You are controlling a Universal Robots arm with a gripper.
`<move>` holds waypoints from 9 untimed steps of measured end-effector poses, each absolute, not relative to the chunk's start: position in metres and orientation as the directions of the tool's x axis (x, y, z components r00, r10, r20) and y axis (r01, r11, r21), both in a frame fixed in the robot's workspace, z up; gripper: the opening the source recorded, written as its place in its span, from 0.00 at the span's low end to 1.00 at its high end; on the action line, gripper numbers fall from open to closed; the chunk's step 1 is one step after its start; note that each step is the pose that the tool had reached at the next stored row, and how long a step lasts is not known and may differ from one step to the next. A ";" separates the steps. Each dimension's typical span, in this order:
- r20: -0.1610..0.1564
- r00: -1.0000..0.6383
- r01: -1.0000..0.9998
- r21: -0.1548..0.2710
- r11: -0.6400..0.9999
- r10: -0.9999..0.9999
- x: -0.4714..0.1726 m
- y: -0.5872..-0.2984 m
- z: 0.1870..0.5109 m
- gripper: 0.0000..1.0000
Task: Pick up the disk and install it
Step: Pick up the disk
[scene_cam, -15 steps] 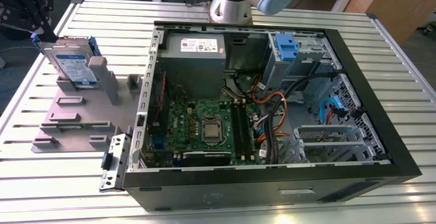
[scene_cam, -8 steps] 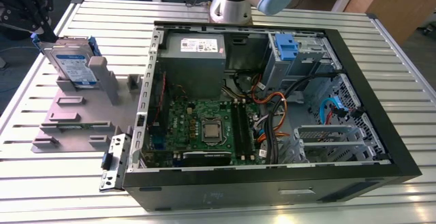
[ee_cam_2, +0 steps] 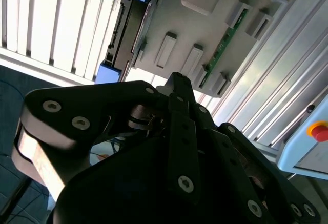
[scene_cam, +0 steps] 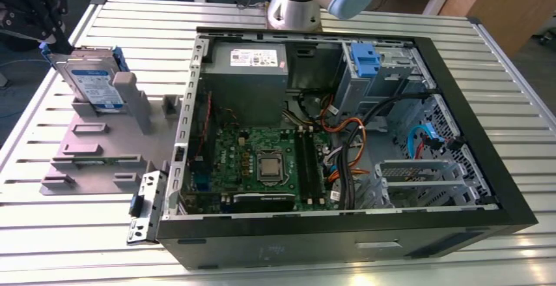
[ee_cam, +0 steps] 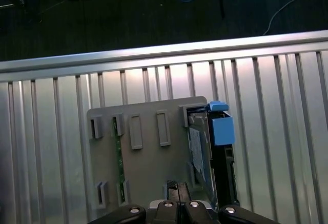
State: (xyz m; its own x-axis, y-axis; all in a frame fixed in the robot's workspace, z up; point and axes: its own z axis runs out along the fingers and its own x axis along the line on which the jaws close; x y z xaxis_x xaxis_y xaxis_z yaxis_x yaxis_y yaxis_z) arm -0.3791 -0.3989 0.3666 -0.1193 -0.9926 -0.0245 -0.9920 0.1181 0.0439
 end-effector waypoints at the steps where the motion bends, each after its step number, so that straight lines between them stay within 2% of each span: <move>1: -0.024 -0.117 -0.992 0.044 0.116 -0.993 -0.379 -0.399 0.367 0.11; 9: -0.024 -0.100 -0.994 0.044 0.099 -0.995 -0.379 -0.399 0.367 0.11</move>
